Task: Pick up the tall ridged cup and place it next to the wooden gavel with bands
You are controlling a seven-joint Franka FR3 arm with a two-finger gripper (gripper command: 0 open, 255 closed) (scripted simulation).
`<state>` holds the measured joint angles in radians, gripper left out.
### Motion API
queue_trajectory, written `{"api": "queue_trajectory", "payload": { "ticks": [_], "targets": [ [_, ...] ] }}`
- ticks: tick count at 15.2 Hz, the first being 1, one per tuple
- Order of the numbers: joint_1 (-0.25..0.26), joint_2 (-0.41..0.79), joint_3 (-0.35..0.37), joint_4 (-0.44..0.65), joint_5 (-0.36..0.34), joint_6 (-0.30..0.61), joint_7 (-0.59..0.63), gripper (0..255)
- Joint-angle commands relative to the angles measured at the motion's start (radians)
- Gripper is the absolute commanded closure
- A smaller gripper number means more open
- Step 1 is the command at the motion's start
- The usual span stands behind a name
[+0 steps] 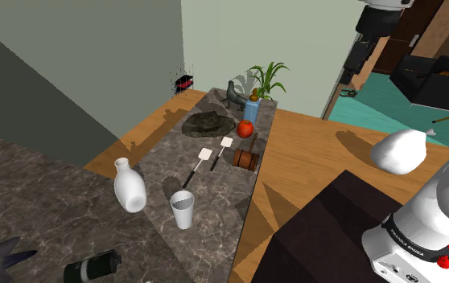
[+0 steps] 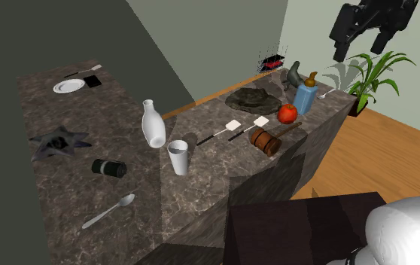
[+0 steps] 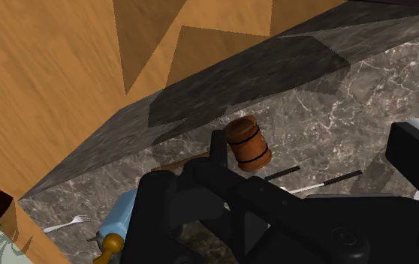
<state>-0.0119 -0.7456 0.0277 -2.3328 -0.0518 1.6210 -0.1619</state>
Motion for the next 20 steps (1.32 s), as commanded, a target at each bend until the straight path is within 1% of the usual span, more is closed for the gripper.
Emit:
{"api": "queue_trajectory", "payload": {
  "ticks": [1,6,11,16,20],
  "targets": [
    [0.000,0.000,0.000,0.000,0.000,0.000,0.000,0],
    [0.023,0.060,0.063,-0.080,0.053,0.129,0.091,0],
    [0.046,0.155,0.128,-0.130,0.100,0.265,0.180,0],
    [0.065,0.284,0.194,-0.145,0.134,0.405,0.267,0],
    [0.076,0.409,0.246,-0.133,0.147,0.514,0.339,0]
  ]
}}
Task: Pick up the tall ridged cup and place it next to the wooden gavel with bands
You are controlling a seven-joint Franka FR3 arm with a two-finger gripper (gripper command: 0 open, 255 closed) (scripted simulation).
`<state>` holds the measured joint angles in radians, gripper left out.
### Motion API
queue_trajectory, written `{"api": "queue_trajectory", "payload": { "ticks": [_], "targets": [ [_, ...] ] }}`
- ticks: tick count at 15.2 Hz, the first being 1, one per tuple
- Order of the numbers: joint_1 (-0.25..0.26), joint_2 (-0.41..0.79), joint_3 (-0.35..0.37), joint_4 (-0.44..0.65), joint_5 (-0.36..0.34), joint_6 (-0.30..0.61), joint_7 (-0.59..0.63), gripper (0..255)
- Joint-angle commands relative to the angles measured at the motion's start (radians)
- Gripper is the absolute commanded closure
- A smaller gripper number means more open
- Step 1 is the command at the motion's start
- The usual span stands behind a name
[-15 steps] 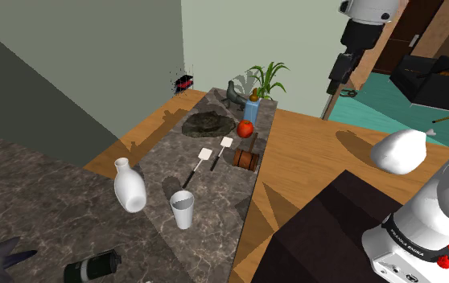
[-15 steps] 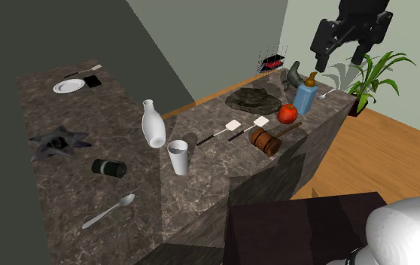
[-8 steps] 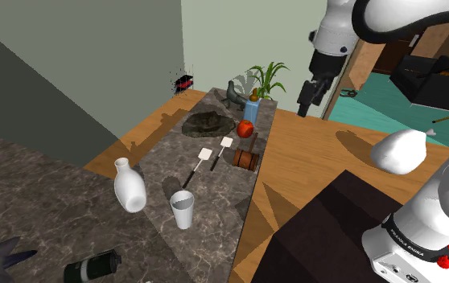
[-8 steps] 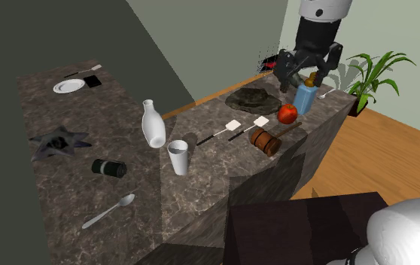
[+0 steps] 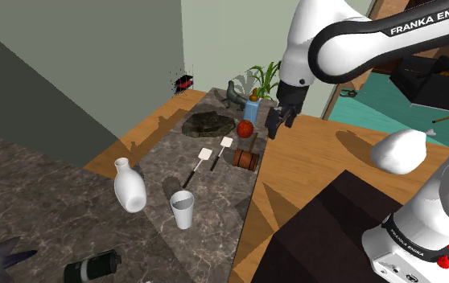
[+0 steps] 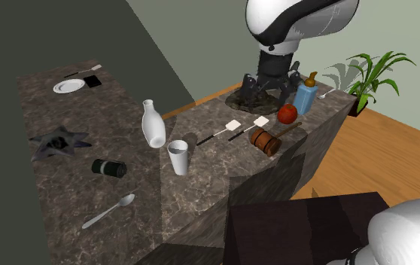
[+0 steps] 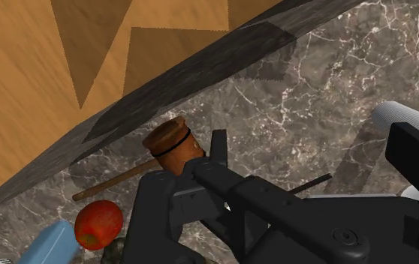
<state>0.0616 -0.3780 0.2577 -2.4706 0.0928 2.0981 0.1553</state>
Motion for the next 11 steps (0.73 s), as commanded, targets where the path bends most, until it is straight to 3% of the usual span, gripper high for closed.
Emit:
{"api": "queue_trajectory", "payload": {
  "ticks": [1,11],
  "targets": [
    [0.005,0.075,0.028,0.011,0.002,0.064,0.041,0],
    [0.036,0.452,0.117,0.150,-0.086,0.286,0.262,0]
  ]
}}
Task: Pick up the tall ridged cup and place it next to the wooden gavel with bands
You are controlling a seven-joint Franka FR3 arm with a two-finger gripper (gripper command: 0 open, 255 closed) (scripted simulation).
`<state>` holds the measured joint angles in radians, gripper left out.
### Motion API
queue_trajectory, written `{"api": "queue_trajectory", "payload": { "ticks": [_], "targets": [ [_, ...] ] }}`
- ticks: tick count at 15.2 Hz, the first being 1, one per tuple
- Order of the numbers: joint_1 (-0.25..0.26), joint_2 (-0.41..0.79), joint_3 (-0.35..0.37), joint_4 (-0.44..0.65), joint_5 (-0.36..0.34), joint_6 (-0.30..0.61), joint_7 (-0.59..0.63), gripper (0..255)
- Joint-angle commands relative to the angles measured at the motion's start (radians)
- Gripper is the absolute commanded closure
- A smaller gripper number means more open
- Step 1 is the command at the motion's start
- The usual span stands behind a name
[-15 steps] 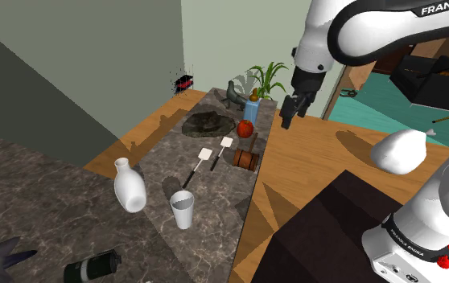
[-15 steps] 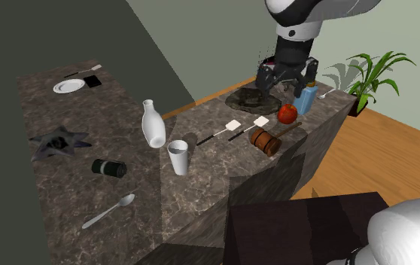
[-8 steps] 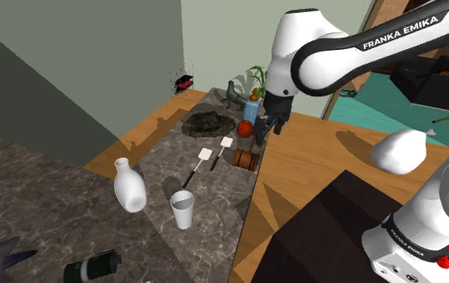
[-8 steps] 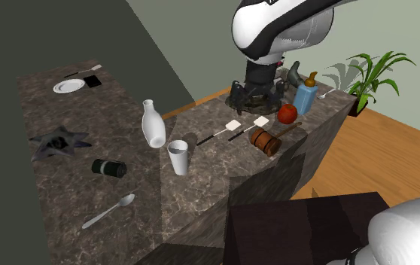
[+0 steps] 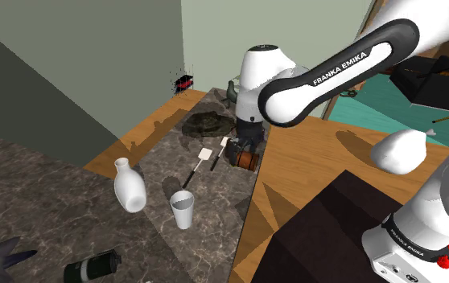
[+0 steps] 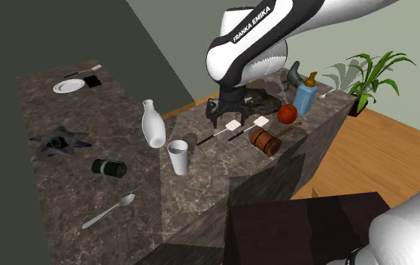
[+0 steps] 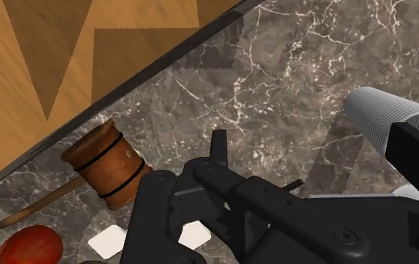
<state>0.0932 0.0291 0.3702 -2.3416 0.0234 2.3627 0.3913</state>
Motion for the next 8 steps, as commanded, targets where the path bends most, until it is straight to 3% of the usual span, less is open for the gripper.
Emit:
{"api": "queue_trajectory", "payload": {
  "ticks": [1,8],
  "targets": [
    [0.012,0.085,0.007,0.042,-0.033,0.038,0.051,0],
    [0.094,0.361,-0.015,0.226,-0.140,0.116,0.202,0]
  ]
}}
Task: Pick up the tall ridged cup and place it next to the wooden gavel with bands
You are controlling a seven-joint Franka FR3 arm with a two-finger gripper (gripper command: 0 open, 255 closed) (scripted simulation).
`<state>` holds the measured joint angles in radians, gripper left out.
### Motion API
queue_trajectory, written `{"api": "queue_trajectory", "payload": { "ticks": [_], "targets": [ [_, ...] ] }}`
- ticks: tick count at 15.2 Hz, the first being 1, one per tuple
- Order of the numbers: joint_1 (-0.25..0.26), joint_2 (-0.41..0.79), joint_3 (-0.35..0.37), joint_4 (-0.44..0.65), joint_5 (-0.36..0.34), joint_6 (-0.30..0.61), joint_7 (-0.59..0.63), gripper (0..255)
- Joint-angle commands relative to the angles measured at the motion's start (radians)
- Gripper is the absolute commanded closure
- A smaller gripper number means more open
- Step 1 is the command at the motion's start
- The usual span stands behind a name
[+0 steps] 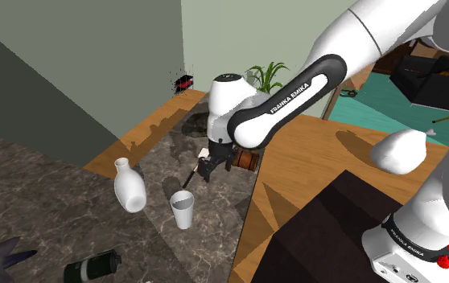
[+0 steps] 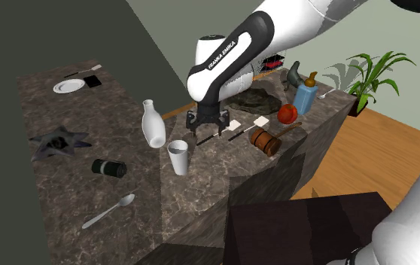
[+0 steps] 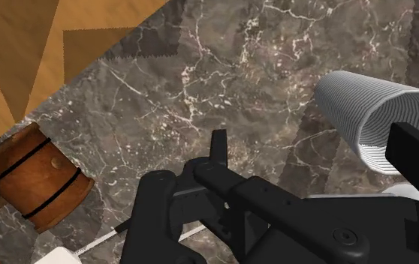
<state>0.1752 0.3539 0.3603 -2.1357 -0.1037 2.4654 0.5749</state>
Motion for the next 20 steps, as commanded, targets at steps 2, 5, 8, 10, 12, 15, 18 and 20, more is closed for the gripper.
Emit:
{"api": "queue_trajectory", "payload": {
  "ticks": [2,5,8,10,12,15,18,20],
  "targets": [
    [0.041,0.113,-0.018,0.085,-0.034,0.025,0.052,0],
    [0.086,0.227,-0.037,0.191,-0.056,0.033,0.092,0],
    [0.129,0.342,-0.055,0.310,-0.069,0.031,0.122,0],
    [0.139,0.370,-0.060,0.332,-0.073,0.038,0.127,0],
    [0.145,0.392,-0.066,0.339,-0.079,0.053,0.131,0],
    [0.154,0.426,-0.075,0.351,-0.086,0.075,0.135,0],
    [0.159,0.444,-0.080,0.358,-0.090,0.086,0.138,0],
    [0.159,0.444,-0.080,0.359,-0.090,0.086,0.138,0]
  ]
}}
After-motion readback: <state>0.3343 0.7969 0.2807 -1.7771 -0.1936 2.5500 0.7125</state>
